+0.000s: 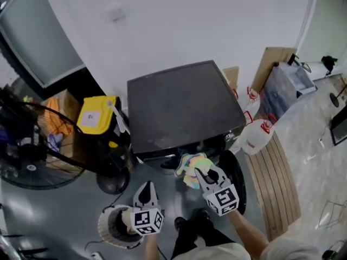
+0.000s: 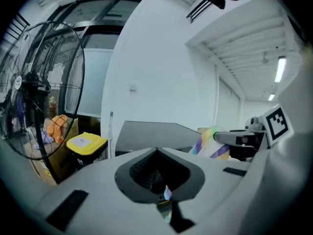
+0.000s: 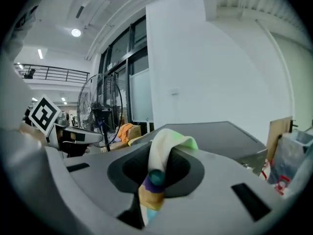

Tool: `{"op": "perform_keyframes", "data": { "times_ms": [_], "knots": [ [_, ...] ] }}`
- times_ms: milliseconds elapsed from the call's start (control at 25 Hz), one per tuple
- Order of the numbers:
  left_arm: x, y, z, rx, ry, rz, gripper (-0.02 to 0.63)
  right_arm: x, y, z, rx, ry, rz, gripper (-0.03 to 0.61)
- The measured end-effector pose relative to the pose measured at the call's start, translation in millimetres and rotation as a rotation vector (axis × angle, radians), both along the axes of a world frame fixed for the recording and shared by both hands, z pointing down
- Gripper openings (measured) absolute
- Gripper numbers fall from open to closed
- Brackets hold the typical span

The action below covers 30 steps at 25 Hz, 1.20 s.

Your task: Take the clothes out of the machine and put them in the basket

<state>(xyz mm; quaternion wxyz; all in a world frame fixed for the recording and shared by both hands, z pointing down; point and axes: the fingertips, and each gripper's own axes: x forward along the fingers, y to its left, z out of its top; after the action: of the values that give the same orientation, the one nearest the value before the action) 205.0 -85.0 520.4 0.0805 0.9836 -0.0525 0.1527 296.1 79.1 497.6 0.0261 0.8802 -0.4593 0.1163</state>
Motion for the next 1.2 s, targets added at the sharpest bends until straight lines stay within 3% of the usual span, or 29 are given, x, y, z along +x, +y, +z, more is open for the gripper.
{"op": "perform_keyframes", "data": {
  "times_ms": [400, 680, 880, 1200],
  "knots": [
    [-48, -13, -93, 0.071, 0.070, -0.156, 0.018, -24, 10, -115, 0.052, 0.114, -0.122, 0.071],
    [-102, -35, -122, 0.105, 0.093, -0.309, 0.018, -59, -37, -146, 0.088, 0.159, -0.292, 0.071],
    [-152, -56, -135, 0.125, 0.097, -0.436, 0.018, -92, -86, -150, 0.097, 0.164, -0.437, 0.071],
    [-275, -105, -141, 0.143, 0.080, -0.696, 0.018, -186, -179, -150, 0.118, 0.142, -0.693, 0.072]
  ]
}}
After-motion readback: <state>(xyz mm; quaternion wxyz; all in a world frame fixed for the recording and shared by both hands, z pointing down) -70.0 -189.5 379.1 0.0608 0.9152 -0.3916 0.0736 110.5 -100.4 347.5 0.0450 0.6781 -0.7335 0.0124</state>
